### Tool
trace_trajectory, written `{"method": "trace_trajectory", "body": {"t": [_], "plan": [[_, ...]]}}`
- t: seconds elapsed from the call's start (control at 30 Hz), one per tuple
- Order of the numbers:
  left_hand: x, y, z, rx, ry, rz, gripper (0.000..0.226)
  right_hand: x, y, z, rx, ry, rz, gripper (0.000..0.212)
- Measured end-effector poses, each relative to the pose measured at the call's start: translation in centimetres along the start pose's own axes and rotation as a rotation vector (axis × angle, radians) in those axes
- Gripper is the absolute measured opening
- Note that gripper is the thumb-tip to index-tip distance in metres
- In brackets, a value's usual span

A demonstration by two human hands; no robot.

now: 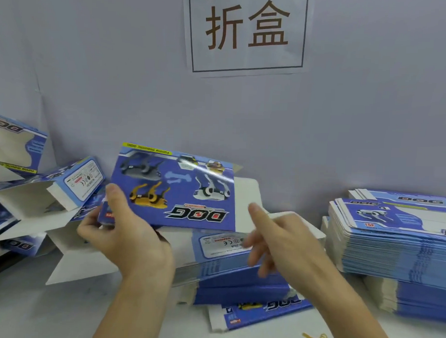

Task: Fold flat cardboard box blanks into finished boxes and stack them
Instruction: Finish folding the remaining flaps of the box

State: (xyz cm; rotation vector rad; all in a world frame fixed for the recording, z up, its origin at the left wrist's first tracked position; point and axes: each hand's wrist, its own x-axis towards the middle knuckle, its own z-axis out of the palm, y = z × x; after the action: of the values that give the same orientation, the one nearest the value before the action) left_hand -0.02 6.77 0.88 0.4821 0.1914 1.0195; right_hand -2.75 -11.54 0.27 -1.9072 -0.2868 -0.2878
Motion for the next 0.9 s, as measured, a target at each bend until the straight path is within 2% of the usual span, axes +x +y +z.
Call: {"method": "trace_trajectory", "body": {"t": [0.03,0.1,0.17,0.2,0.3,0.37,0.43,0.53,0.67,0.83,0.9], "plan": [[-0.5,-0.5,0.0,0.019,-0.011,-0.030,0.032,-0.1,0.2,0.4,0.029,-0.106,0.139,0.062],[-1.9,-1.9,-0.1,0.090,-0.116,-0.162,0.032,0.0,0.5,1.2,0.224,-0.119,0.251,0.073],[-3.5,-3.3,-0.3,0.183,-0.305,-0.364,0.041,0.6,1.1,1.3,0.509,0.047,0.200,0.091],[-4.1,-3.6,-0.5,0.236,-0.418,-0.459,0.052,0.9,1.5,0.9,0.624,0.155,0.130,0.093],[-4.8,-3.5,-0.8,0.429,-0.750,-0.630,0.082,1.4,2.4,-1.2,0.828,0.383,-0.055,0.082],[-4.2,-2.9,-0.9,0.566,-0.848,-0.581,0.090,1.2,2.9,-2.6,0.794,0.435,-0.101,0.075],[-3.0,-2.0,-0.7,0.644,-0.814,-0.430,0.085,1.1,3.0,-3.5,0.687,0.428,-0.113,0.072],[-1.1,-0.7,-0.8,0.662,-0.869,-0.273,0.085,1.0,2.9,-3.7,0.524,0.281,-0.133,0.078],[-1.2,-0.4,-1.0,0.751,-1.084,-0.259,0.088,1.1,3.0,-2.8,0.424,0.015,-0.225,0.080],[-1.4,-0.1,-1.1,0.703,-1.208,-0.192,0.086,0.8,3.1,-3.0,0.366,-0.148,-0.275,0.081],[-1.9,-0.4,-1.1,0.693,-1.208,-0.119,0.080,0.6,3.1,-3.0,0.333,-0.161,-0.286,0.079]]}}
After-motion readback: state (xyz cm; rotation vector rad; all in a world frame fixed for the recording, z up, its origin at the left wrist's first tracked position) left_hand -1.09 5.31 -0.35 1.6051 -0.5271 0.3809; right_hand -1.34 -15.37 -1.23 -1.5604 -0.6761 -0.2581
